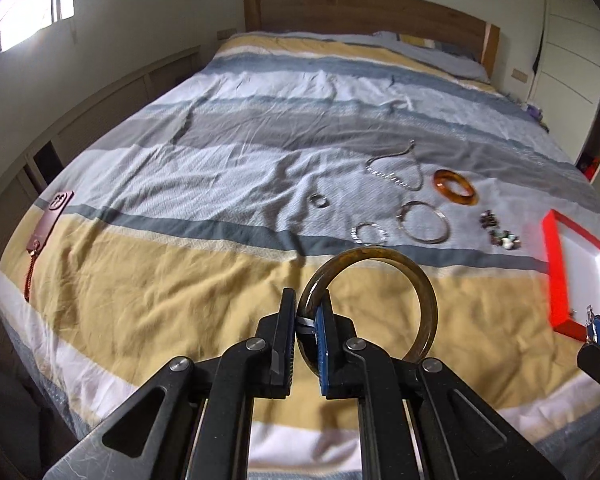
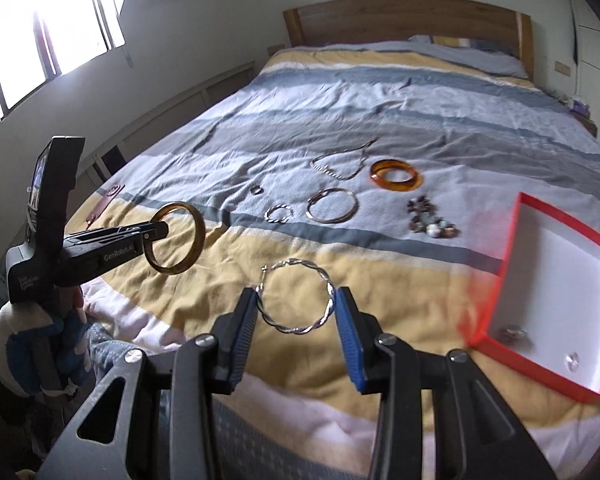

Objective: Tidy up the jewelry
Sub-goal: 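Carry the bangle in the left tool while the right tool carries the hoop into the red box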

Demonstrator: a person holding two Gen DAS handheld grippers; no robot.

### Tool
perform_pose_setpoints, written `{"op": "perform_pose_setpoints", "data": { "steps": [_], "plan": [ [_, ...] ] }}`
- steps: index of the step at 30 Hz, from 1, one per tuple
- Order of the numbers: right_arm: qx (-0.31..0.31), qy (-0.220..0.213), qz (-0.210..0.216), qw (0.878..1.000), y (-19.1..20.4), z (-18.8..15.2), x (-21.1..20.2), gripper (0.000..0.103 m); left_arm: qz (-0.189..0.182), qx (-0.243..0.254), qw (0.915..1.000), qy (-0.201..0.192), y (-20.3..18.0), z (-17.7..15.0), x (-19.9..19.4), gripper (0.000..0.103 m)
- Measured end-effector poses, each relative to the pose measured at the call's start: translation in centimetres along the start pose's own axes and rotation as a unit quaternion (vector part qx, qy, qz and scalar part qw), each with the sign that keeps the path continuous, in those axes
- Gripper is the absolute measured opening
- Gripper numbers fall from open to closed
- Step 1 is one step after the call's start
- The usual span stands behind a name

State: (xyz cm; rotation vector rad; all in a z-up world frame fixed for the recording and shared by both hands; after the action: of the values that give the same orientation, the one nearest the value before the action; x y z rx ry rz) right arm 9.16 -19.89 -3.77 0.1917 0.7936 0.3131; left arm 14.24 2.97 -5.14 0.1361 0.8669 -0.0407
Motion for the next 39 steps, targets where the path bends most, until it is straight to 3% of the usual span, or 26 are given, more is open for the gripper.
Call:
{"op": "perform_pose_setpoints", "data": {
  "steps": [10,20,28,39],
  "plan": [
    [0.038,-0.072,-0.020,0.996,-4.1,-2.3,-9.2,0.037,-0.016,0.053,0.9974,-0.046,-5.7,0.3,-6.8,0.009],
    [0.088,-0.115,-0.053,0.988,-11.7,-3.8,-14.4,0.037,-0.044,0.130,0.9891,-0.054,-14.5,1.2,-8.2,0.009],
    [0.115,-0.109,-0.097,0.983,-18.7,-3.7,-14.1,0.037,-0.076,0.186,0.9789,-0.038,-23.0,3.0,-5.2,0.009],
    [0.105,-0.060,-0.131,0.984,-24.5,-0.4,-8.4,0.038,-0.124,0.227,0.9660,-0.002,-32.1,5.1,2.0,0.009]
  ]
}}
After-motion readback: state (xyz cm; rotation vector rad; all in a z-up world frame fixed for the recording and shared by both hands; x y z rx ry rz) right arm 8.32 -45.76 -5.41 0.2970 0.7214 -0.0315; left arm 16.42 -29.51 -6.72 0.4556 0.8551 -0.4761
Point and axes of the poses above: each gripper's, at about its wrist camera, not at the fingertips, and x roughly the way its jaws point, y to its left, z to its top, the point moved 4 cm from there along x, roughly the way its jaws point, and after that the axes turned 8 degrees about x, right-handed, at the moved point
